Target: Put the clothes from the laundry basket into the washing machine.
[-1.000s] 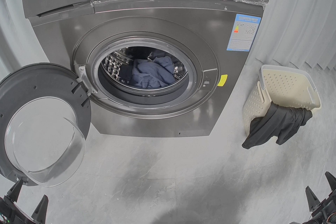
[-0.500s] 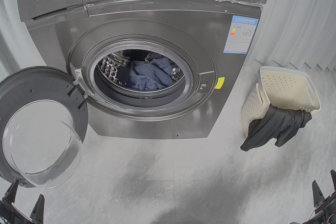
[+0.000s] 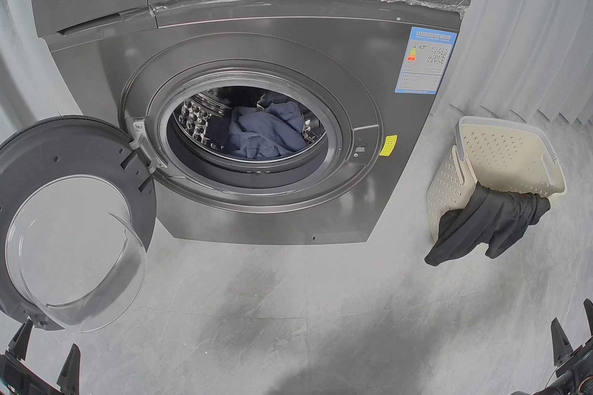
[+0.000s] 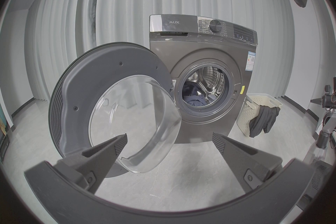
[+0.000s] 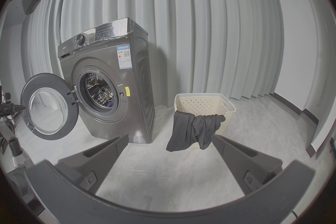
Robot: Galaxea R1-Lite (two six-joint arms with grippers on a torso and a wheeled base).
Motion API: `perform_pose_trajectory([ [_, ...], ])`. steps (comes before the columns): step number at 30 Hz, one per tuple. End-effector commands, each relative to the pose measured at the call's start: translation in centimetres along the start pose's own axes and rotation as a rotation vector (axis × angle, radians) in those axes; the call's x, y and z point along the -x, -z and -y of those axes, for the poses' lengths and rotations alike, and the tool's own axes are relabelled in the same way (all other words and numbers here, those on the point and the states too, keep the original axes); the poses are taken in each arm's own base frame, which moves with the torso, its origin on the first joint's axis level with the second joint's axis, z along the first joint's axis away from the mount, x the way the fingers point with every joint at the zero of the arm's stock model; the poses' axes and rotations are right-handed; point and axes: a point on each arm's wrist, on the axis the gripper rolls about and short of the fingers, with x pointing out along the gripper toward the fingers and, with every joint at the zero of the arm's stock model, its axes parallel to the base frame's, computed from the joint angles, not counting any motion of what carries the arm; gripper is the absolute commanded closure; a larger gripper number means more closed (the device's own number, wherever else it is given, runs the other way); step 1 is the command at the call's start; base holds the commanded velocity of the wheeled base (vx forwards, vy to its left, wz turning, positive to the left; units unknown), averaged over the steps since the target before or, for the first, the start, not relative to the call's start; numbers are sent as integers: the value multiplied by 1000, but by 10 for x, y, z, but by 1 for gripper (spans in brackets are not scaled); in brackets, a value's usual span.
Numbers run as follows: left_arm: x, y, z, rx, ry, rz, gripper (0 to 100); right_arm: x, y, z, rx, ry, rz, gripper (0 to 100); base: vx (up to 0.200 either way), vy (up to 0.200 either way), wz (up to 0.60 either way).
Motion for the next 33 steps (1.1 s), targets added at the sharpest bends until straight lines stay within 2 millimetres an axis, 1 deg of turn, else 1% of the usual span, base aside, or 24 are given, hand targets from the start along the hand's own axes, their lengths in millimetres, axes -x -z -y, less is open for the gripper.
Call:
perform_pose_trajectory([
  [1, -1, 5, 0, 3, 0, -11, 0, -1, 5, 0, 0, 0, -9, 0, 0, -200, 0],
  [23, -1, 5, 0, 12, -11, -11, 0, -1, 5, 0, 0, 0, -9, 0, 0, -200, 0],
  [32, -1, 5, 0, 10, -13, -9, 0, -1, 5, 0, 0, 0, -9, 0, 0, 0, 0],
  [33, -1, 5, 0, 10, -13, -9, 0, -1, 5, 0, 0, 0, -9, 0, 0, -200, 0],
])
